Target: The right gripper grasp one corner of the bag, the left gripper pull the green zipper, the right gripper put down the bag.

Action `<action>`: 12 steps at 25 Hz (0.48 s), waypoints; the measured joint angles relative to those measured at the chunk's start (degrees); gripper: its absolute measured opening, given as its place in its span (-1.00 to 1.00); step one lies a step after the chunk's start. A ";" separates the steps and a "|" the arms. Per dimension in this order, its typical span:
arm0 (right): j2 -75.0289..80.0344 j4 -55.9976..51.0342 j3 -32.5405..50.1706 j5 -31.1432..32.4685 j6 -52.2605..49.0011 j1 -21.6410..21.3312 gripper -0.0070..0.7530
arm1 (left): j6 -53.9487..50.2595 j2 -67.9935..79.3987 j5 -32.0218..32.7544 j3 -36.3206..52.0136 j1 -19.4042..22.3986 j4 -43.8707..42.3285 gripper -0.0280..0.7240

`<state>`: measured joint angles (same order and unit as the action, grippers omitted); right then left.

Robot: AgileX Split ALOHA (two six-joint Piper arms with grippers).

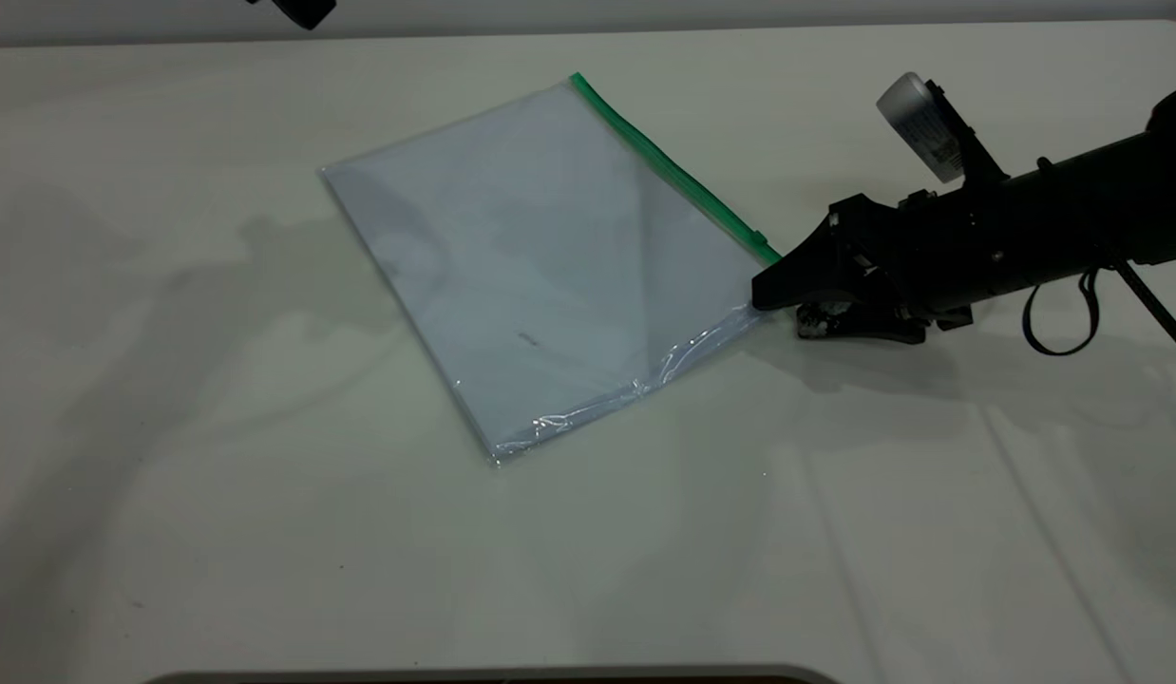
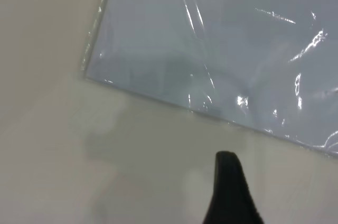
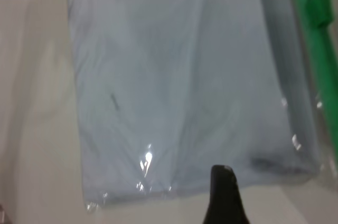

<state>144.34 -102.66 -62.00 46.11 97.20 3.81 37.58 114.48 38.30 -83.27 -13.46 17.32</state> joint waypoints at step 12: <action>3.60 -0.02 -5.79 2.45 -1.83 2.16 0.42 | 0.22 0.00 -0.41 0.00 0.00 0.04 0.58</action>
<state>147.94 -102.68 -67.78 48.56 95.37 5.97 37.80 114.48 37.89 -83.27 -13.46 17.37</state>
